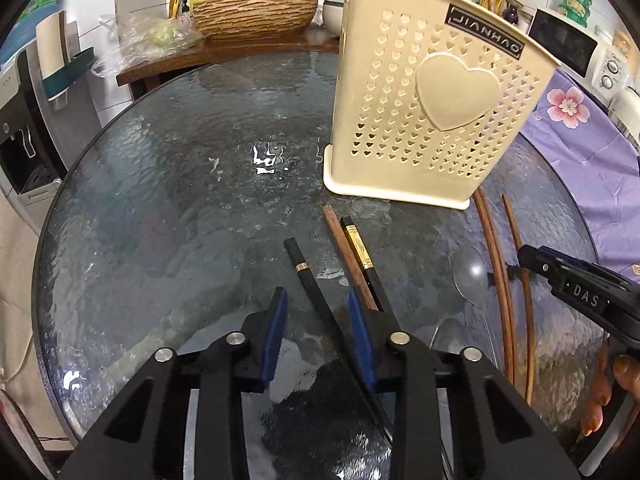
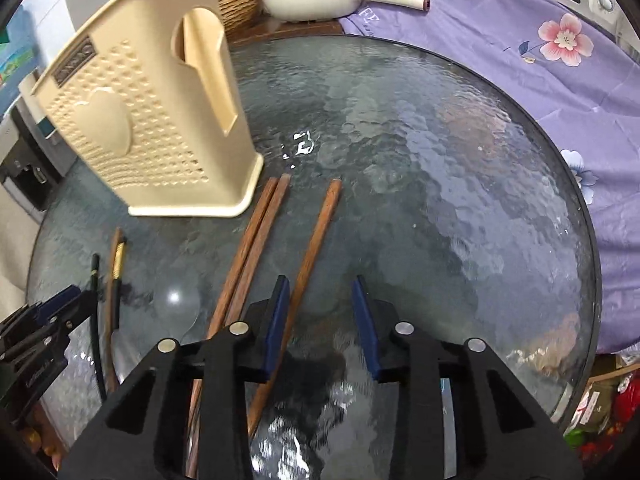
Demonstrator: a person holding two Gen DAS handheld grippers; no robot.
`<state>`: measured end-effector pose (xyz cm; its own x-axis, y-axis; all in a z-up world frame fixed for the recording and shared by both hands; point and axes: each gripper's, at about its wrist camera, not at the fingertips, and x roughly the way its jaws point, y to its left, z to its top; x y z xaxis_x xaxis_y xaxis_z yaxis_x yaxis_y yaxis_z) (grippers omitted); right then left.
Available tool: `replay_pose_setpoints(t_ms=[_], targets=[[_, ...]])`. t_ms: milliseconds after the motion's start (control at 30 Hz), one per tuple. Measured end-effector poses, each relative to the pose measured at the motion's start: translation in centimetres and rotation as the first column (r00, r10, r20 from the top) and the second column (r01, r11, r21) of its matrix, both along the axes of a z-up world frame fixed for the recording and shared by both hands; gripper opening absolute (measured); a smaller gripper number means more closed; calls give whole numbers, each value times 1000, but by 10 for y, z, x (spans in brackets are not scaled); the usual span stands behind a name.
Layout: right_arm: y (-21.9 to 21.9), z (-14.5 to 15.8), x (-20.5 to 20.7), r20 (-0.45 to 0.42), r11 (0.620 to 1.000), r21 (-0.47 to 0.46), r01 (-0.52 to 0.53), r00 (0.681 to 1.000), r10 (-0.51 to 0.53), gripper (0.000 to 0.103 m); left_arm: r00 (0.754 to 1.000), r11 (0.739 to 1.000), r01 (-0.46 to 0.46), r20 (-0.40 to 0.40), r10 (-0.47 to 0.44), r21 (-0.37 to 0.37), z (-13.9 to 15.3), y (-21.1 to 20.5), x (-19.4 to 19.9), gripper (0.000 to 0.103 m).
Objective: Organize utensils
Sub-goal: 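Grasp the black gold-tipped chopstick with left tool while right tool grasps brown chopstick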
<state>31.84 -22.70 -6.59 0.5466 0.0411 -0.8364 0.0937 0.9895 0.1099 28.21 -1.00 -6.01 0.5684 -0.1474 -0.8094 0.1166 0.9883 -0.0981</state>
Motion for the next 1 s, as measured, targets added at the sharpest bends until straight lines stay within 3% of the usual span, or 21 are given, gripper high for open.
replay_pose_setpoints(t_ms=[433,633,1000], targets=[[6,-2,35,-17,996,-83,31,999,-32,11,1000,999,-26,-7,27,31,-3,-7,14,16],[7,-3,37,-2,996,-86,34,999,-34,10,1000,999,-23,6,23,49,-4,-10,17,10],[6,-6,29,50,999,-40,9,999,-7,7,1000,1000,-8,0,8,9,-5,-14,19,7]])
